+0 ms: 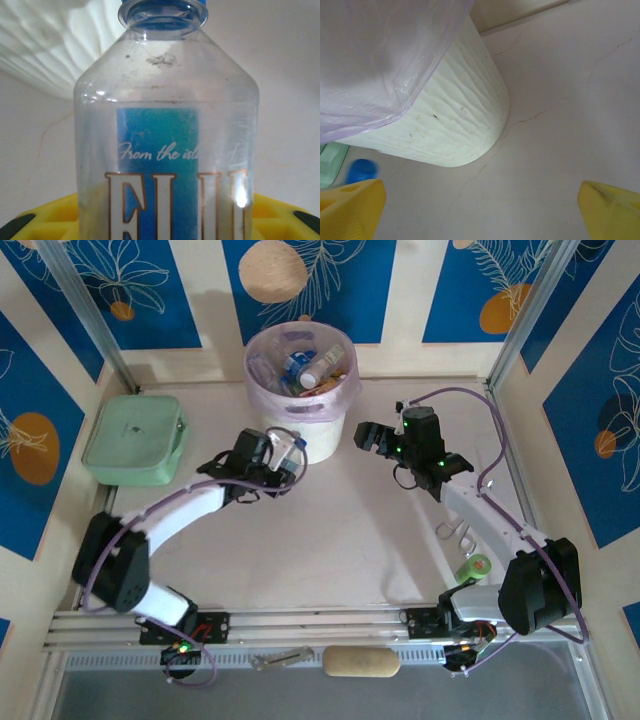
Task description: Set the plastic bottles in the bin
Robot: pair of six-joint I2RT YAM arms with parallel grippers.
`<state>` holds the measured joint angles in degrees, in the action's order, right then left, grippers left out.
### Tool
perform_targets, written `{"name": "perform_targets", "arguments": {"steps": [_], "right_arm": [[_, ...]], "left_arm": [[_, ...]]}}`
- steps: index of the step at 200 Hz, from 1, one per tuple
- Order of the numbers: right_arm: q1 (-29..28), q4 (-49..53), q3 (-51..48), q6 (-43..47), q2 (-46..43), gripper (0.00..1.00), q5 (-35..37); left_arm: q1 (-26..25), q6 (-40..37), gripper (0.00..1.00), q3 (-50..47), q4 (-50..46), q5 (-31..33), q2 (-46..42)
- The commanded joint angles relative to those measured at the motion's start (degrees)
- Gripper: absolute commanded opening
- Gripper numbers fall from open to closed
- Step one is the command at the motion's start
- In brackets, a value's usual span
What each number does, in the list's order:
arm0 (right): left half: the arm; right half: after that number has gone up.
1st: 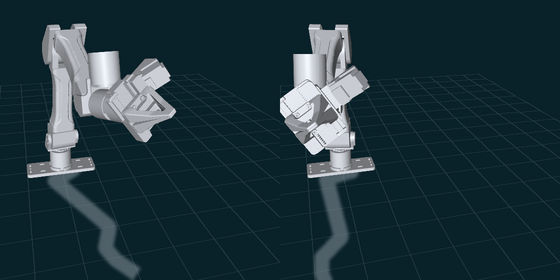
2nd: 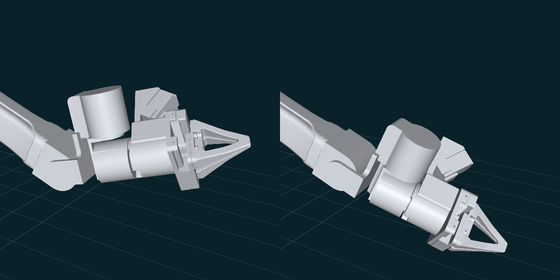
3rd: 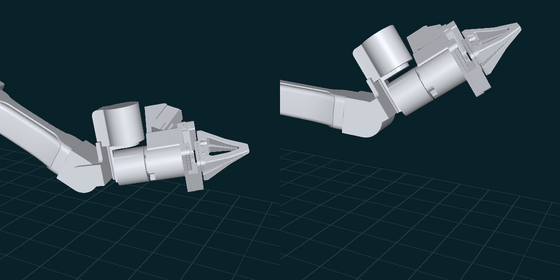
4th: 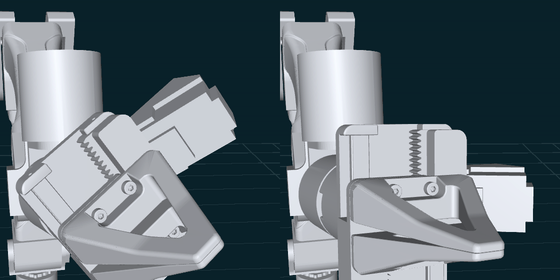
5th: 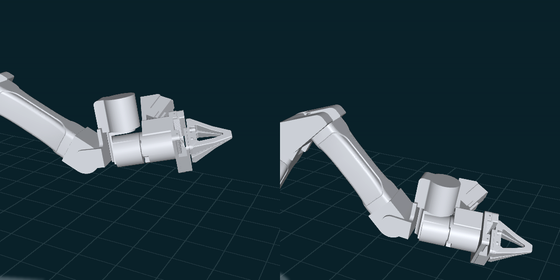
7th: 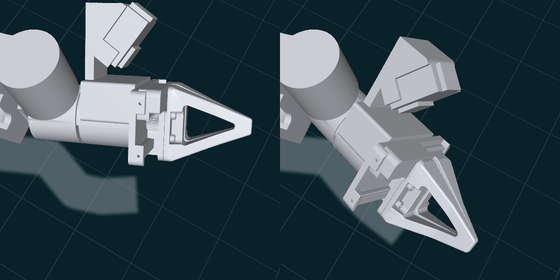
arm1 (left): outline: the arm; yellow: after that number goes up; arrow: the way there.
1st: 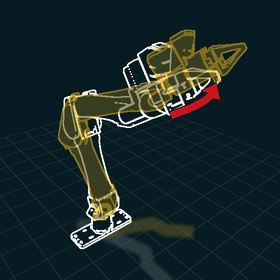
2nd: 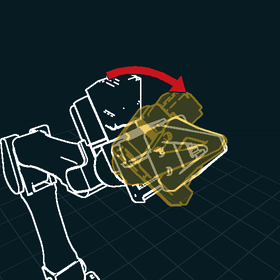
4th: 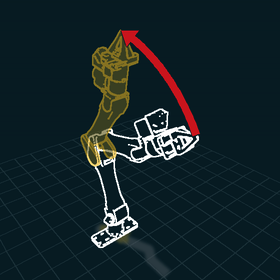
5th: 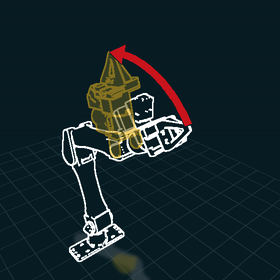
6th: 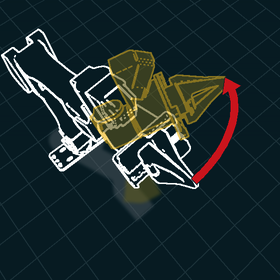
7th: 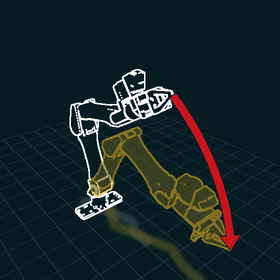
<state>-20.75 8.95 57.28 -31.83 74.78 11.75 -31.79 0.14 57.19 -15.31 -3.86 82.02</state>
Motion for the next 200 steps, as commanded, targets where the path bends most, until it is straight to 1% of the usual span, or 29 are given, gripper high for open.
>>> {"name": "perform_targets", "arguments": {"steps": [1,16,37,53,69,91,109,140,166,179,200], "right_arm": [[0.58,-1.3,-1.11,-1.59,-1.03,0.99,-0.27],[0.76,-1.77,-1.46,-2.4,-0.99,0.99,-0.65],[1.04,-2.09,-1.75,-3.22,-1.2,0.99,-0.96],[1.15,-2.02,-2.08,-3.49,-1.62,0.99,-0.94],[1.2,-2.09,-2.41,-3.78,-2.15,0.99,-0.87],[1.33,-2.01,-2.85,-4.02,-3.02,0.99,-0.84],[1.33,-1.66,-3.46,-4.11,-4.12,0.99,-0.6],[1.64,-0.53,-5.44,-4.0,-6.73,0.99,0.85],[2.42,-0.17,-7.4,-4.32,-9.14,0.99,1.34],[2.88,-0.01,-8.09,-4.44,-10.09,0.99,1.27],[3.37,0.19,-8.89,-4.64,-11.25,0.99,1.43]], "left_arm": [[-0.45,1.0,0.46,-1.35,-0.2,-7.8,-7.66],[-0.46,1.43,0.46,-1.56,1.31,-11.34,-12.54],[-0.45,2.39,0.45,-0.53,4.26,-13.4,-17.92],[-0.46,2.76,0.43,1.85,5.95,-12.67,-19.59],[-0.31,2.79,0.39,5.86,6.77,-10.19,-18.51],[-0.05,1.82,0.39,13.49,5.61,-5.46,-13.0],[0.45,0.62,0.39,20.82,3.89,-4.11,-7.18],[3.43,0.37,0.38,34.37,-0.18,-4.86,3.37],[6.38,2.23,0.38,45.99,-3.99,-5.36,12.15],[7.15,3.33,0.38,51.18,-6.01,-5.46,16.23],[7.53,4.15,0.38,57.8,-8.49,-3.94,22.13]]}}
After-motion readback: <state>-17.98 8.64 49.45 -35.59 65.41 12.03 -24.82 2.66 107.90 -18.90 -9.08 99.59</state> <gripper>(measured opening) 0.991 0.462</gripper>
